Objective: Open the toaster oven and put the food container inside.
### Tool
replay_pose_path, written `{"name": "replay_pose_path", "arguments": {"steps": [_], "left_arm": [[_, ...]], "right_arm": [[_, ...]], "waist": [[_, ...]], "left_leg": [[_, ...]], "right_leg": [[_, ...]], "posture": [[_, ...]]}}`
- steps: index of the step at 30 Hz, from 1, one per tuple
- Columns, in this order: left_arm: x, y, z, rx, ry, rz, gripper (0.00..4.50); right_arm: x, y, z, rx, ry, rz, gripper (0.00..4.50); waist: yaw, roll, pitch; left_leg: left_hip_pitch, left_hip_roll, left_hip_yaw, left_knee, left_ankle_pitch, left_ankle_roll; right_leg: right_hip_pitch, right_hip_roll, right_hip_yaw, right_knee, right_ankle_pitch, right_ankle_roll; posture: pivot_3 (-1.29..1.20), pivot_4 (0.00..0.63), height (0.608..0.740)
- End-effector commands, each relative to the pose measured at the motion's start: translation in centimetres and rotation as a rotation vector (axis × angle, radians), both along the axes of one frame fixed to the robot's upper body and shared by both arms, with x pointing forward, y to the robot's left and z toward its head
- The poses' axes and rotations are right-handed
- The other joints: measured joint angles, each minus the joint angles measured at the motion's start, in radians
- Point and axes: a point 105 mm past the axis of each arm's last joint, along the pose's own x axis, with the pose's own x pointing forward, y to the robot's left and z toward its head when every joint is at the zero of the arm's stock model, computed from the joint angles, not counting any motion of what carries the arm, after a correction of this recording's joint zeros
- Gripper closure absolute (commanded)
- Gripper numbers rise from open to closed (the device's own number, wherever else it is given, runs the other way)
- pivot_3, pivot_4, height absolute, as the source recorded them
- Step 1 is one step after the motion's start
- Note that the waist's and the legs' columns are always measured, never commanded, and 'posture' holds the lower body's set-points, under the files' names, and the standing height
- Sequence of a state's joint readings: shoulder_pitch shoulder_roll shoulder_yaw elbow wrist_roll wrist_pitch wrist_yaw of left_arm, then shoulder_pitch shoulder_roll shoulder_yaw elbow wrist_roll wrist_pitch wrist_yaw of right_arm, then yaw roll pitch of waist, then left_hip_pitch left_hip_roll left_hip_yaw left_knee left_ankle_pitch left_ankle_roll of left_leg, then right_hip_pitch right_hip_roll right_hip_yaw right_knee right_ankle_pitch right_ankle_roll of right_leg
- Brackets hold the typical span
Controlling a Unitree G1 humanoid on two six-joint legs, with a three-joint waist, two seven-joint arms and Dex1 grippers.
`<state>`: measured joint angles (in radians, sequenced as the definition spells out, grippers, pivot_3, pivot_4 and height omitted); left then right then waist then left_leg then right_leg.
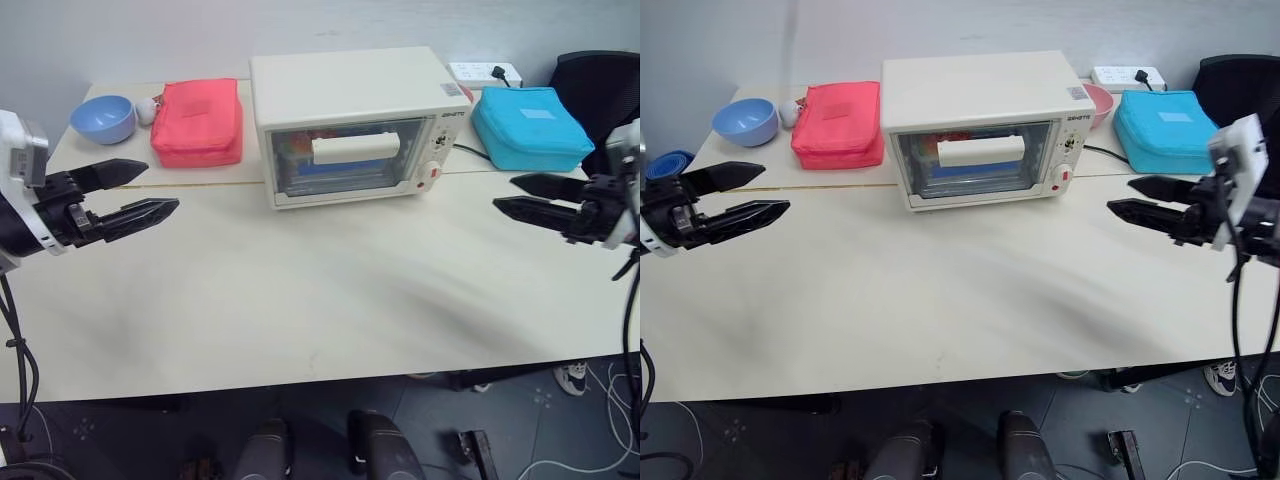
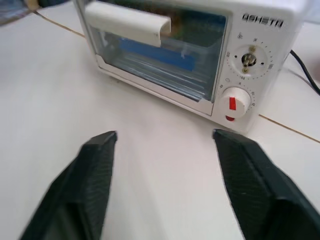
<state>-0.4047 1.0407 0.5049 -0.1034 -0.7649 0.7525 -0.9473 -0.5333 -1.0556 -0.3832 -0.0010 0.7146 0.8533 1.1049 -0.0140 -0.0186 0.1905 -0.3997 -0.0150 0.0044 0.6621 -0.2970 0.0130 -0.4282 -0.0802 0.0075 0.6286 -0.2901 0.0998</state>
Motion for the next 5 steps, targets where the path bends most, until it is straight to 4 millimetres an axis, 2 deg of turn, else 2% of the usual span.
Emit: {"name": "replay_pose_path", "arguments": {"steps": [1, 5], "left_arm": [[-0.83, 0.69, 1.46, 0.028, -0.053, 0.008, 0.00], [-1.29, 0.63, 1.43, 0.037, -0.046, -0.009, 0.00]], "right_arm": [[-0.85, -0.69, 1.13, -0.020, -0.033, 0.013, 0.04], [-0.87, -0.52, 0.59, -0.064, -0.037, 0.031, 0.04]], "waist": [[-0.001, 0.000, 0.000], [-0.007, 0.000, 0.000]], "left_leg": [[0.000, 0.000, 0.000, 0.000, 0.000, 0.000], [0.000, 0.000, 0.000, 0.000, 0.000, -0.001]], "right_leg": [[0.000, 0.000, 0.000, 0.000, 0.000, 0.000], [-0.001, 0.000, 0.001, 0.000, 0.000, 0.000]], "posture": [[0.00, 0.150, 0.740], [0.00, 0.150, 0.740]]}}
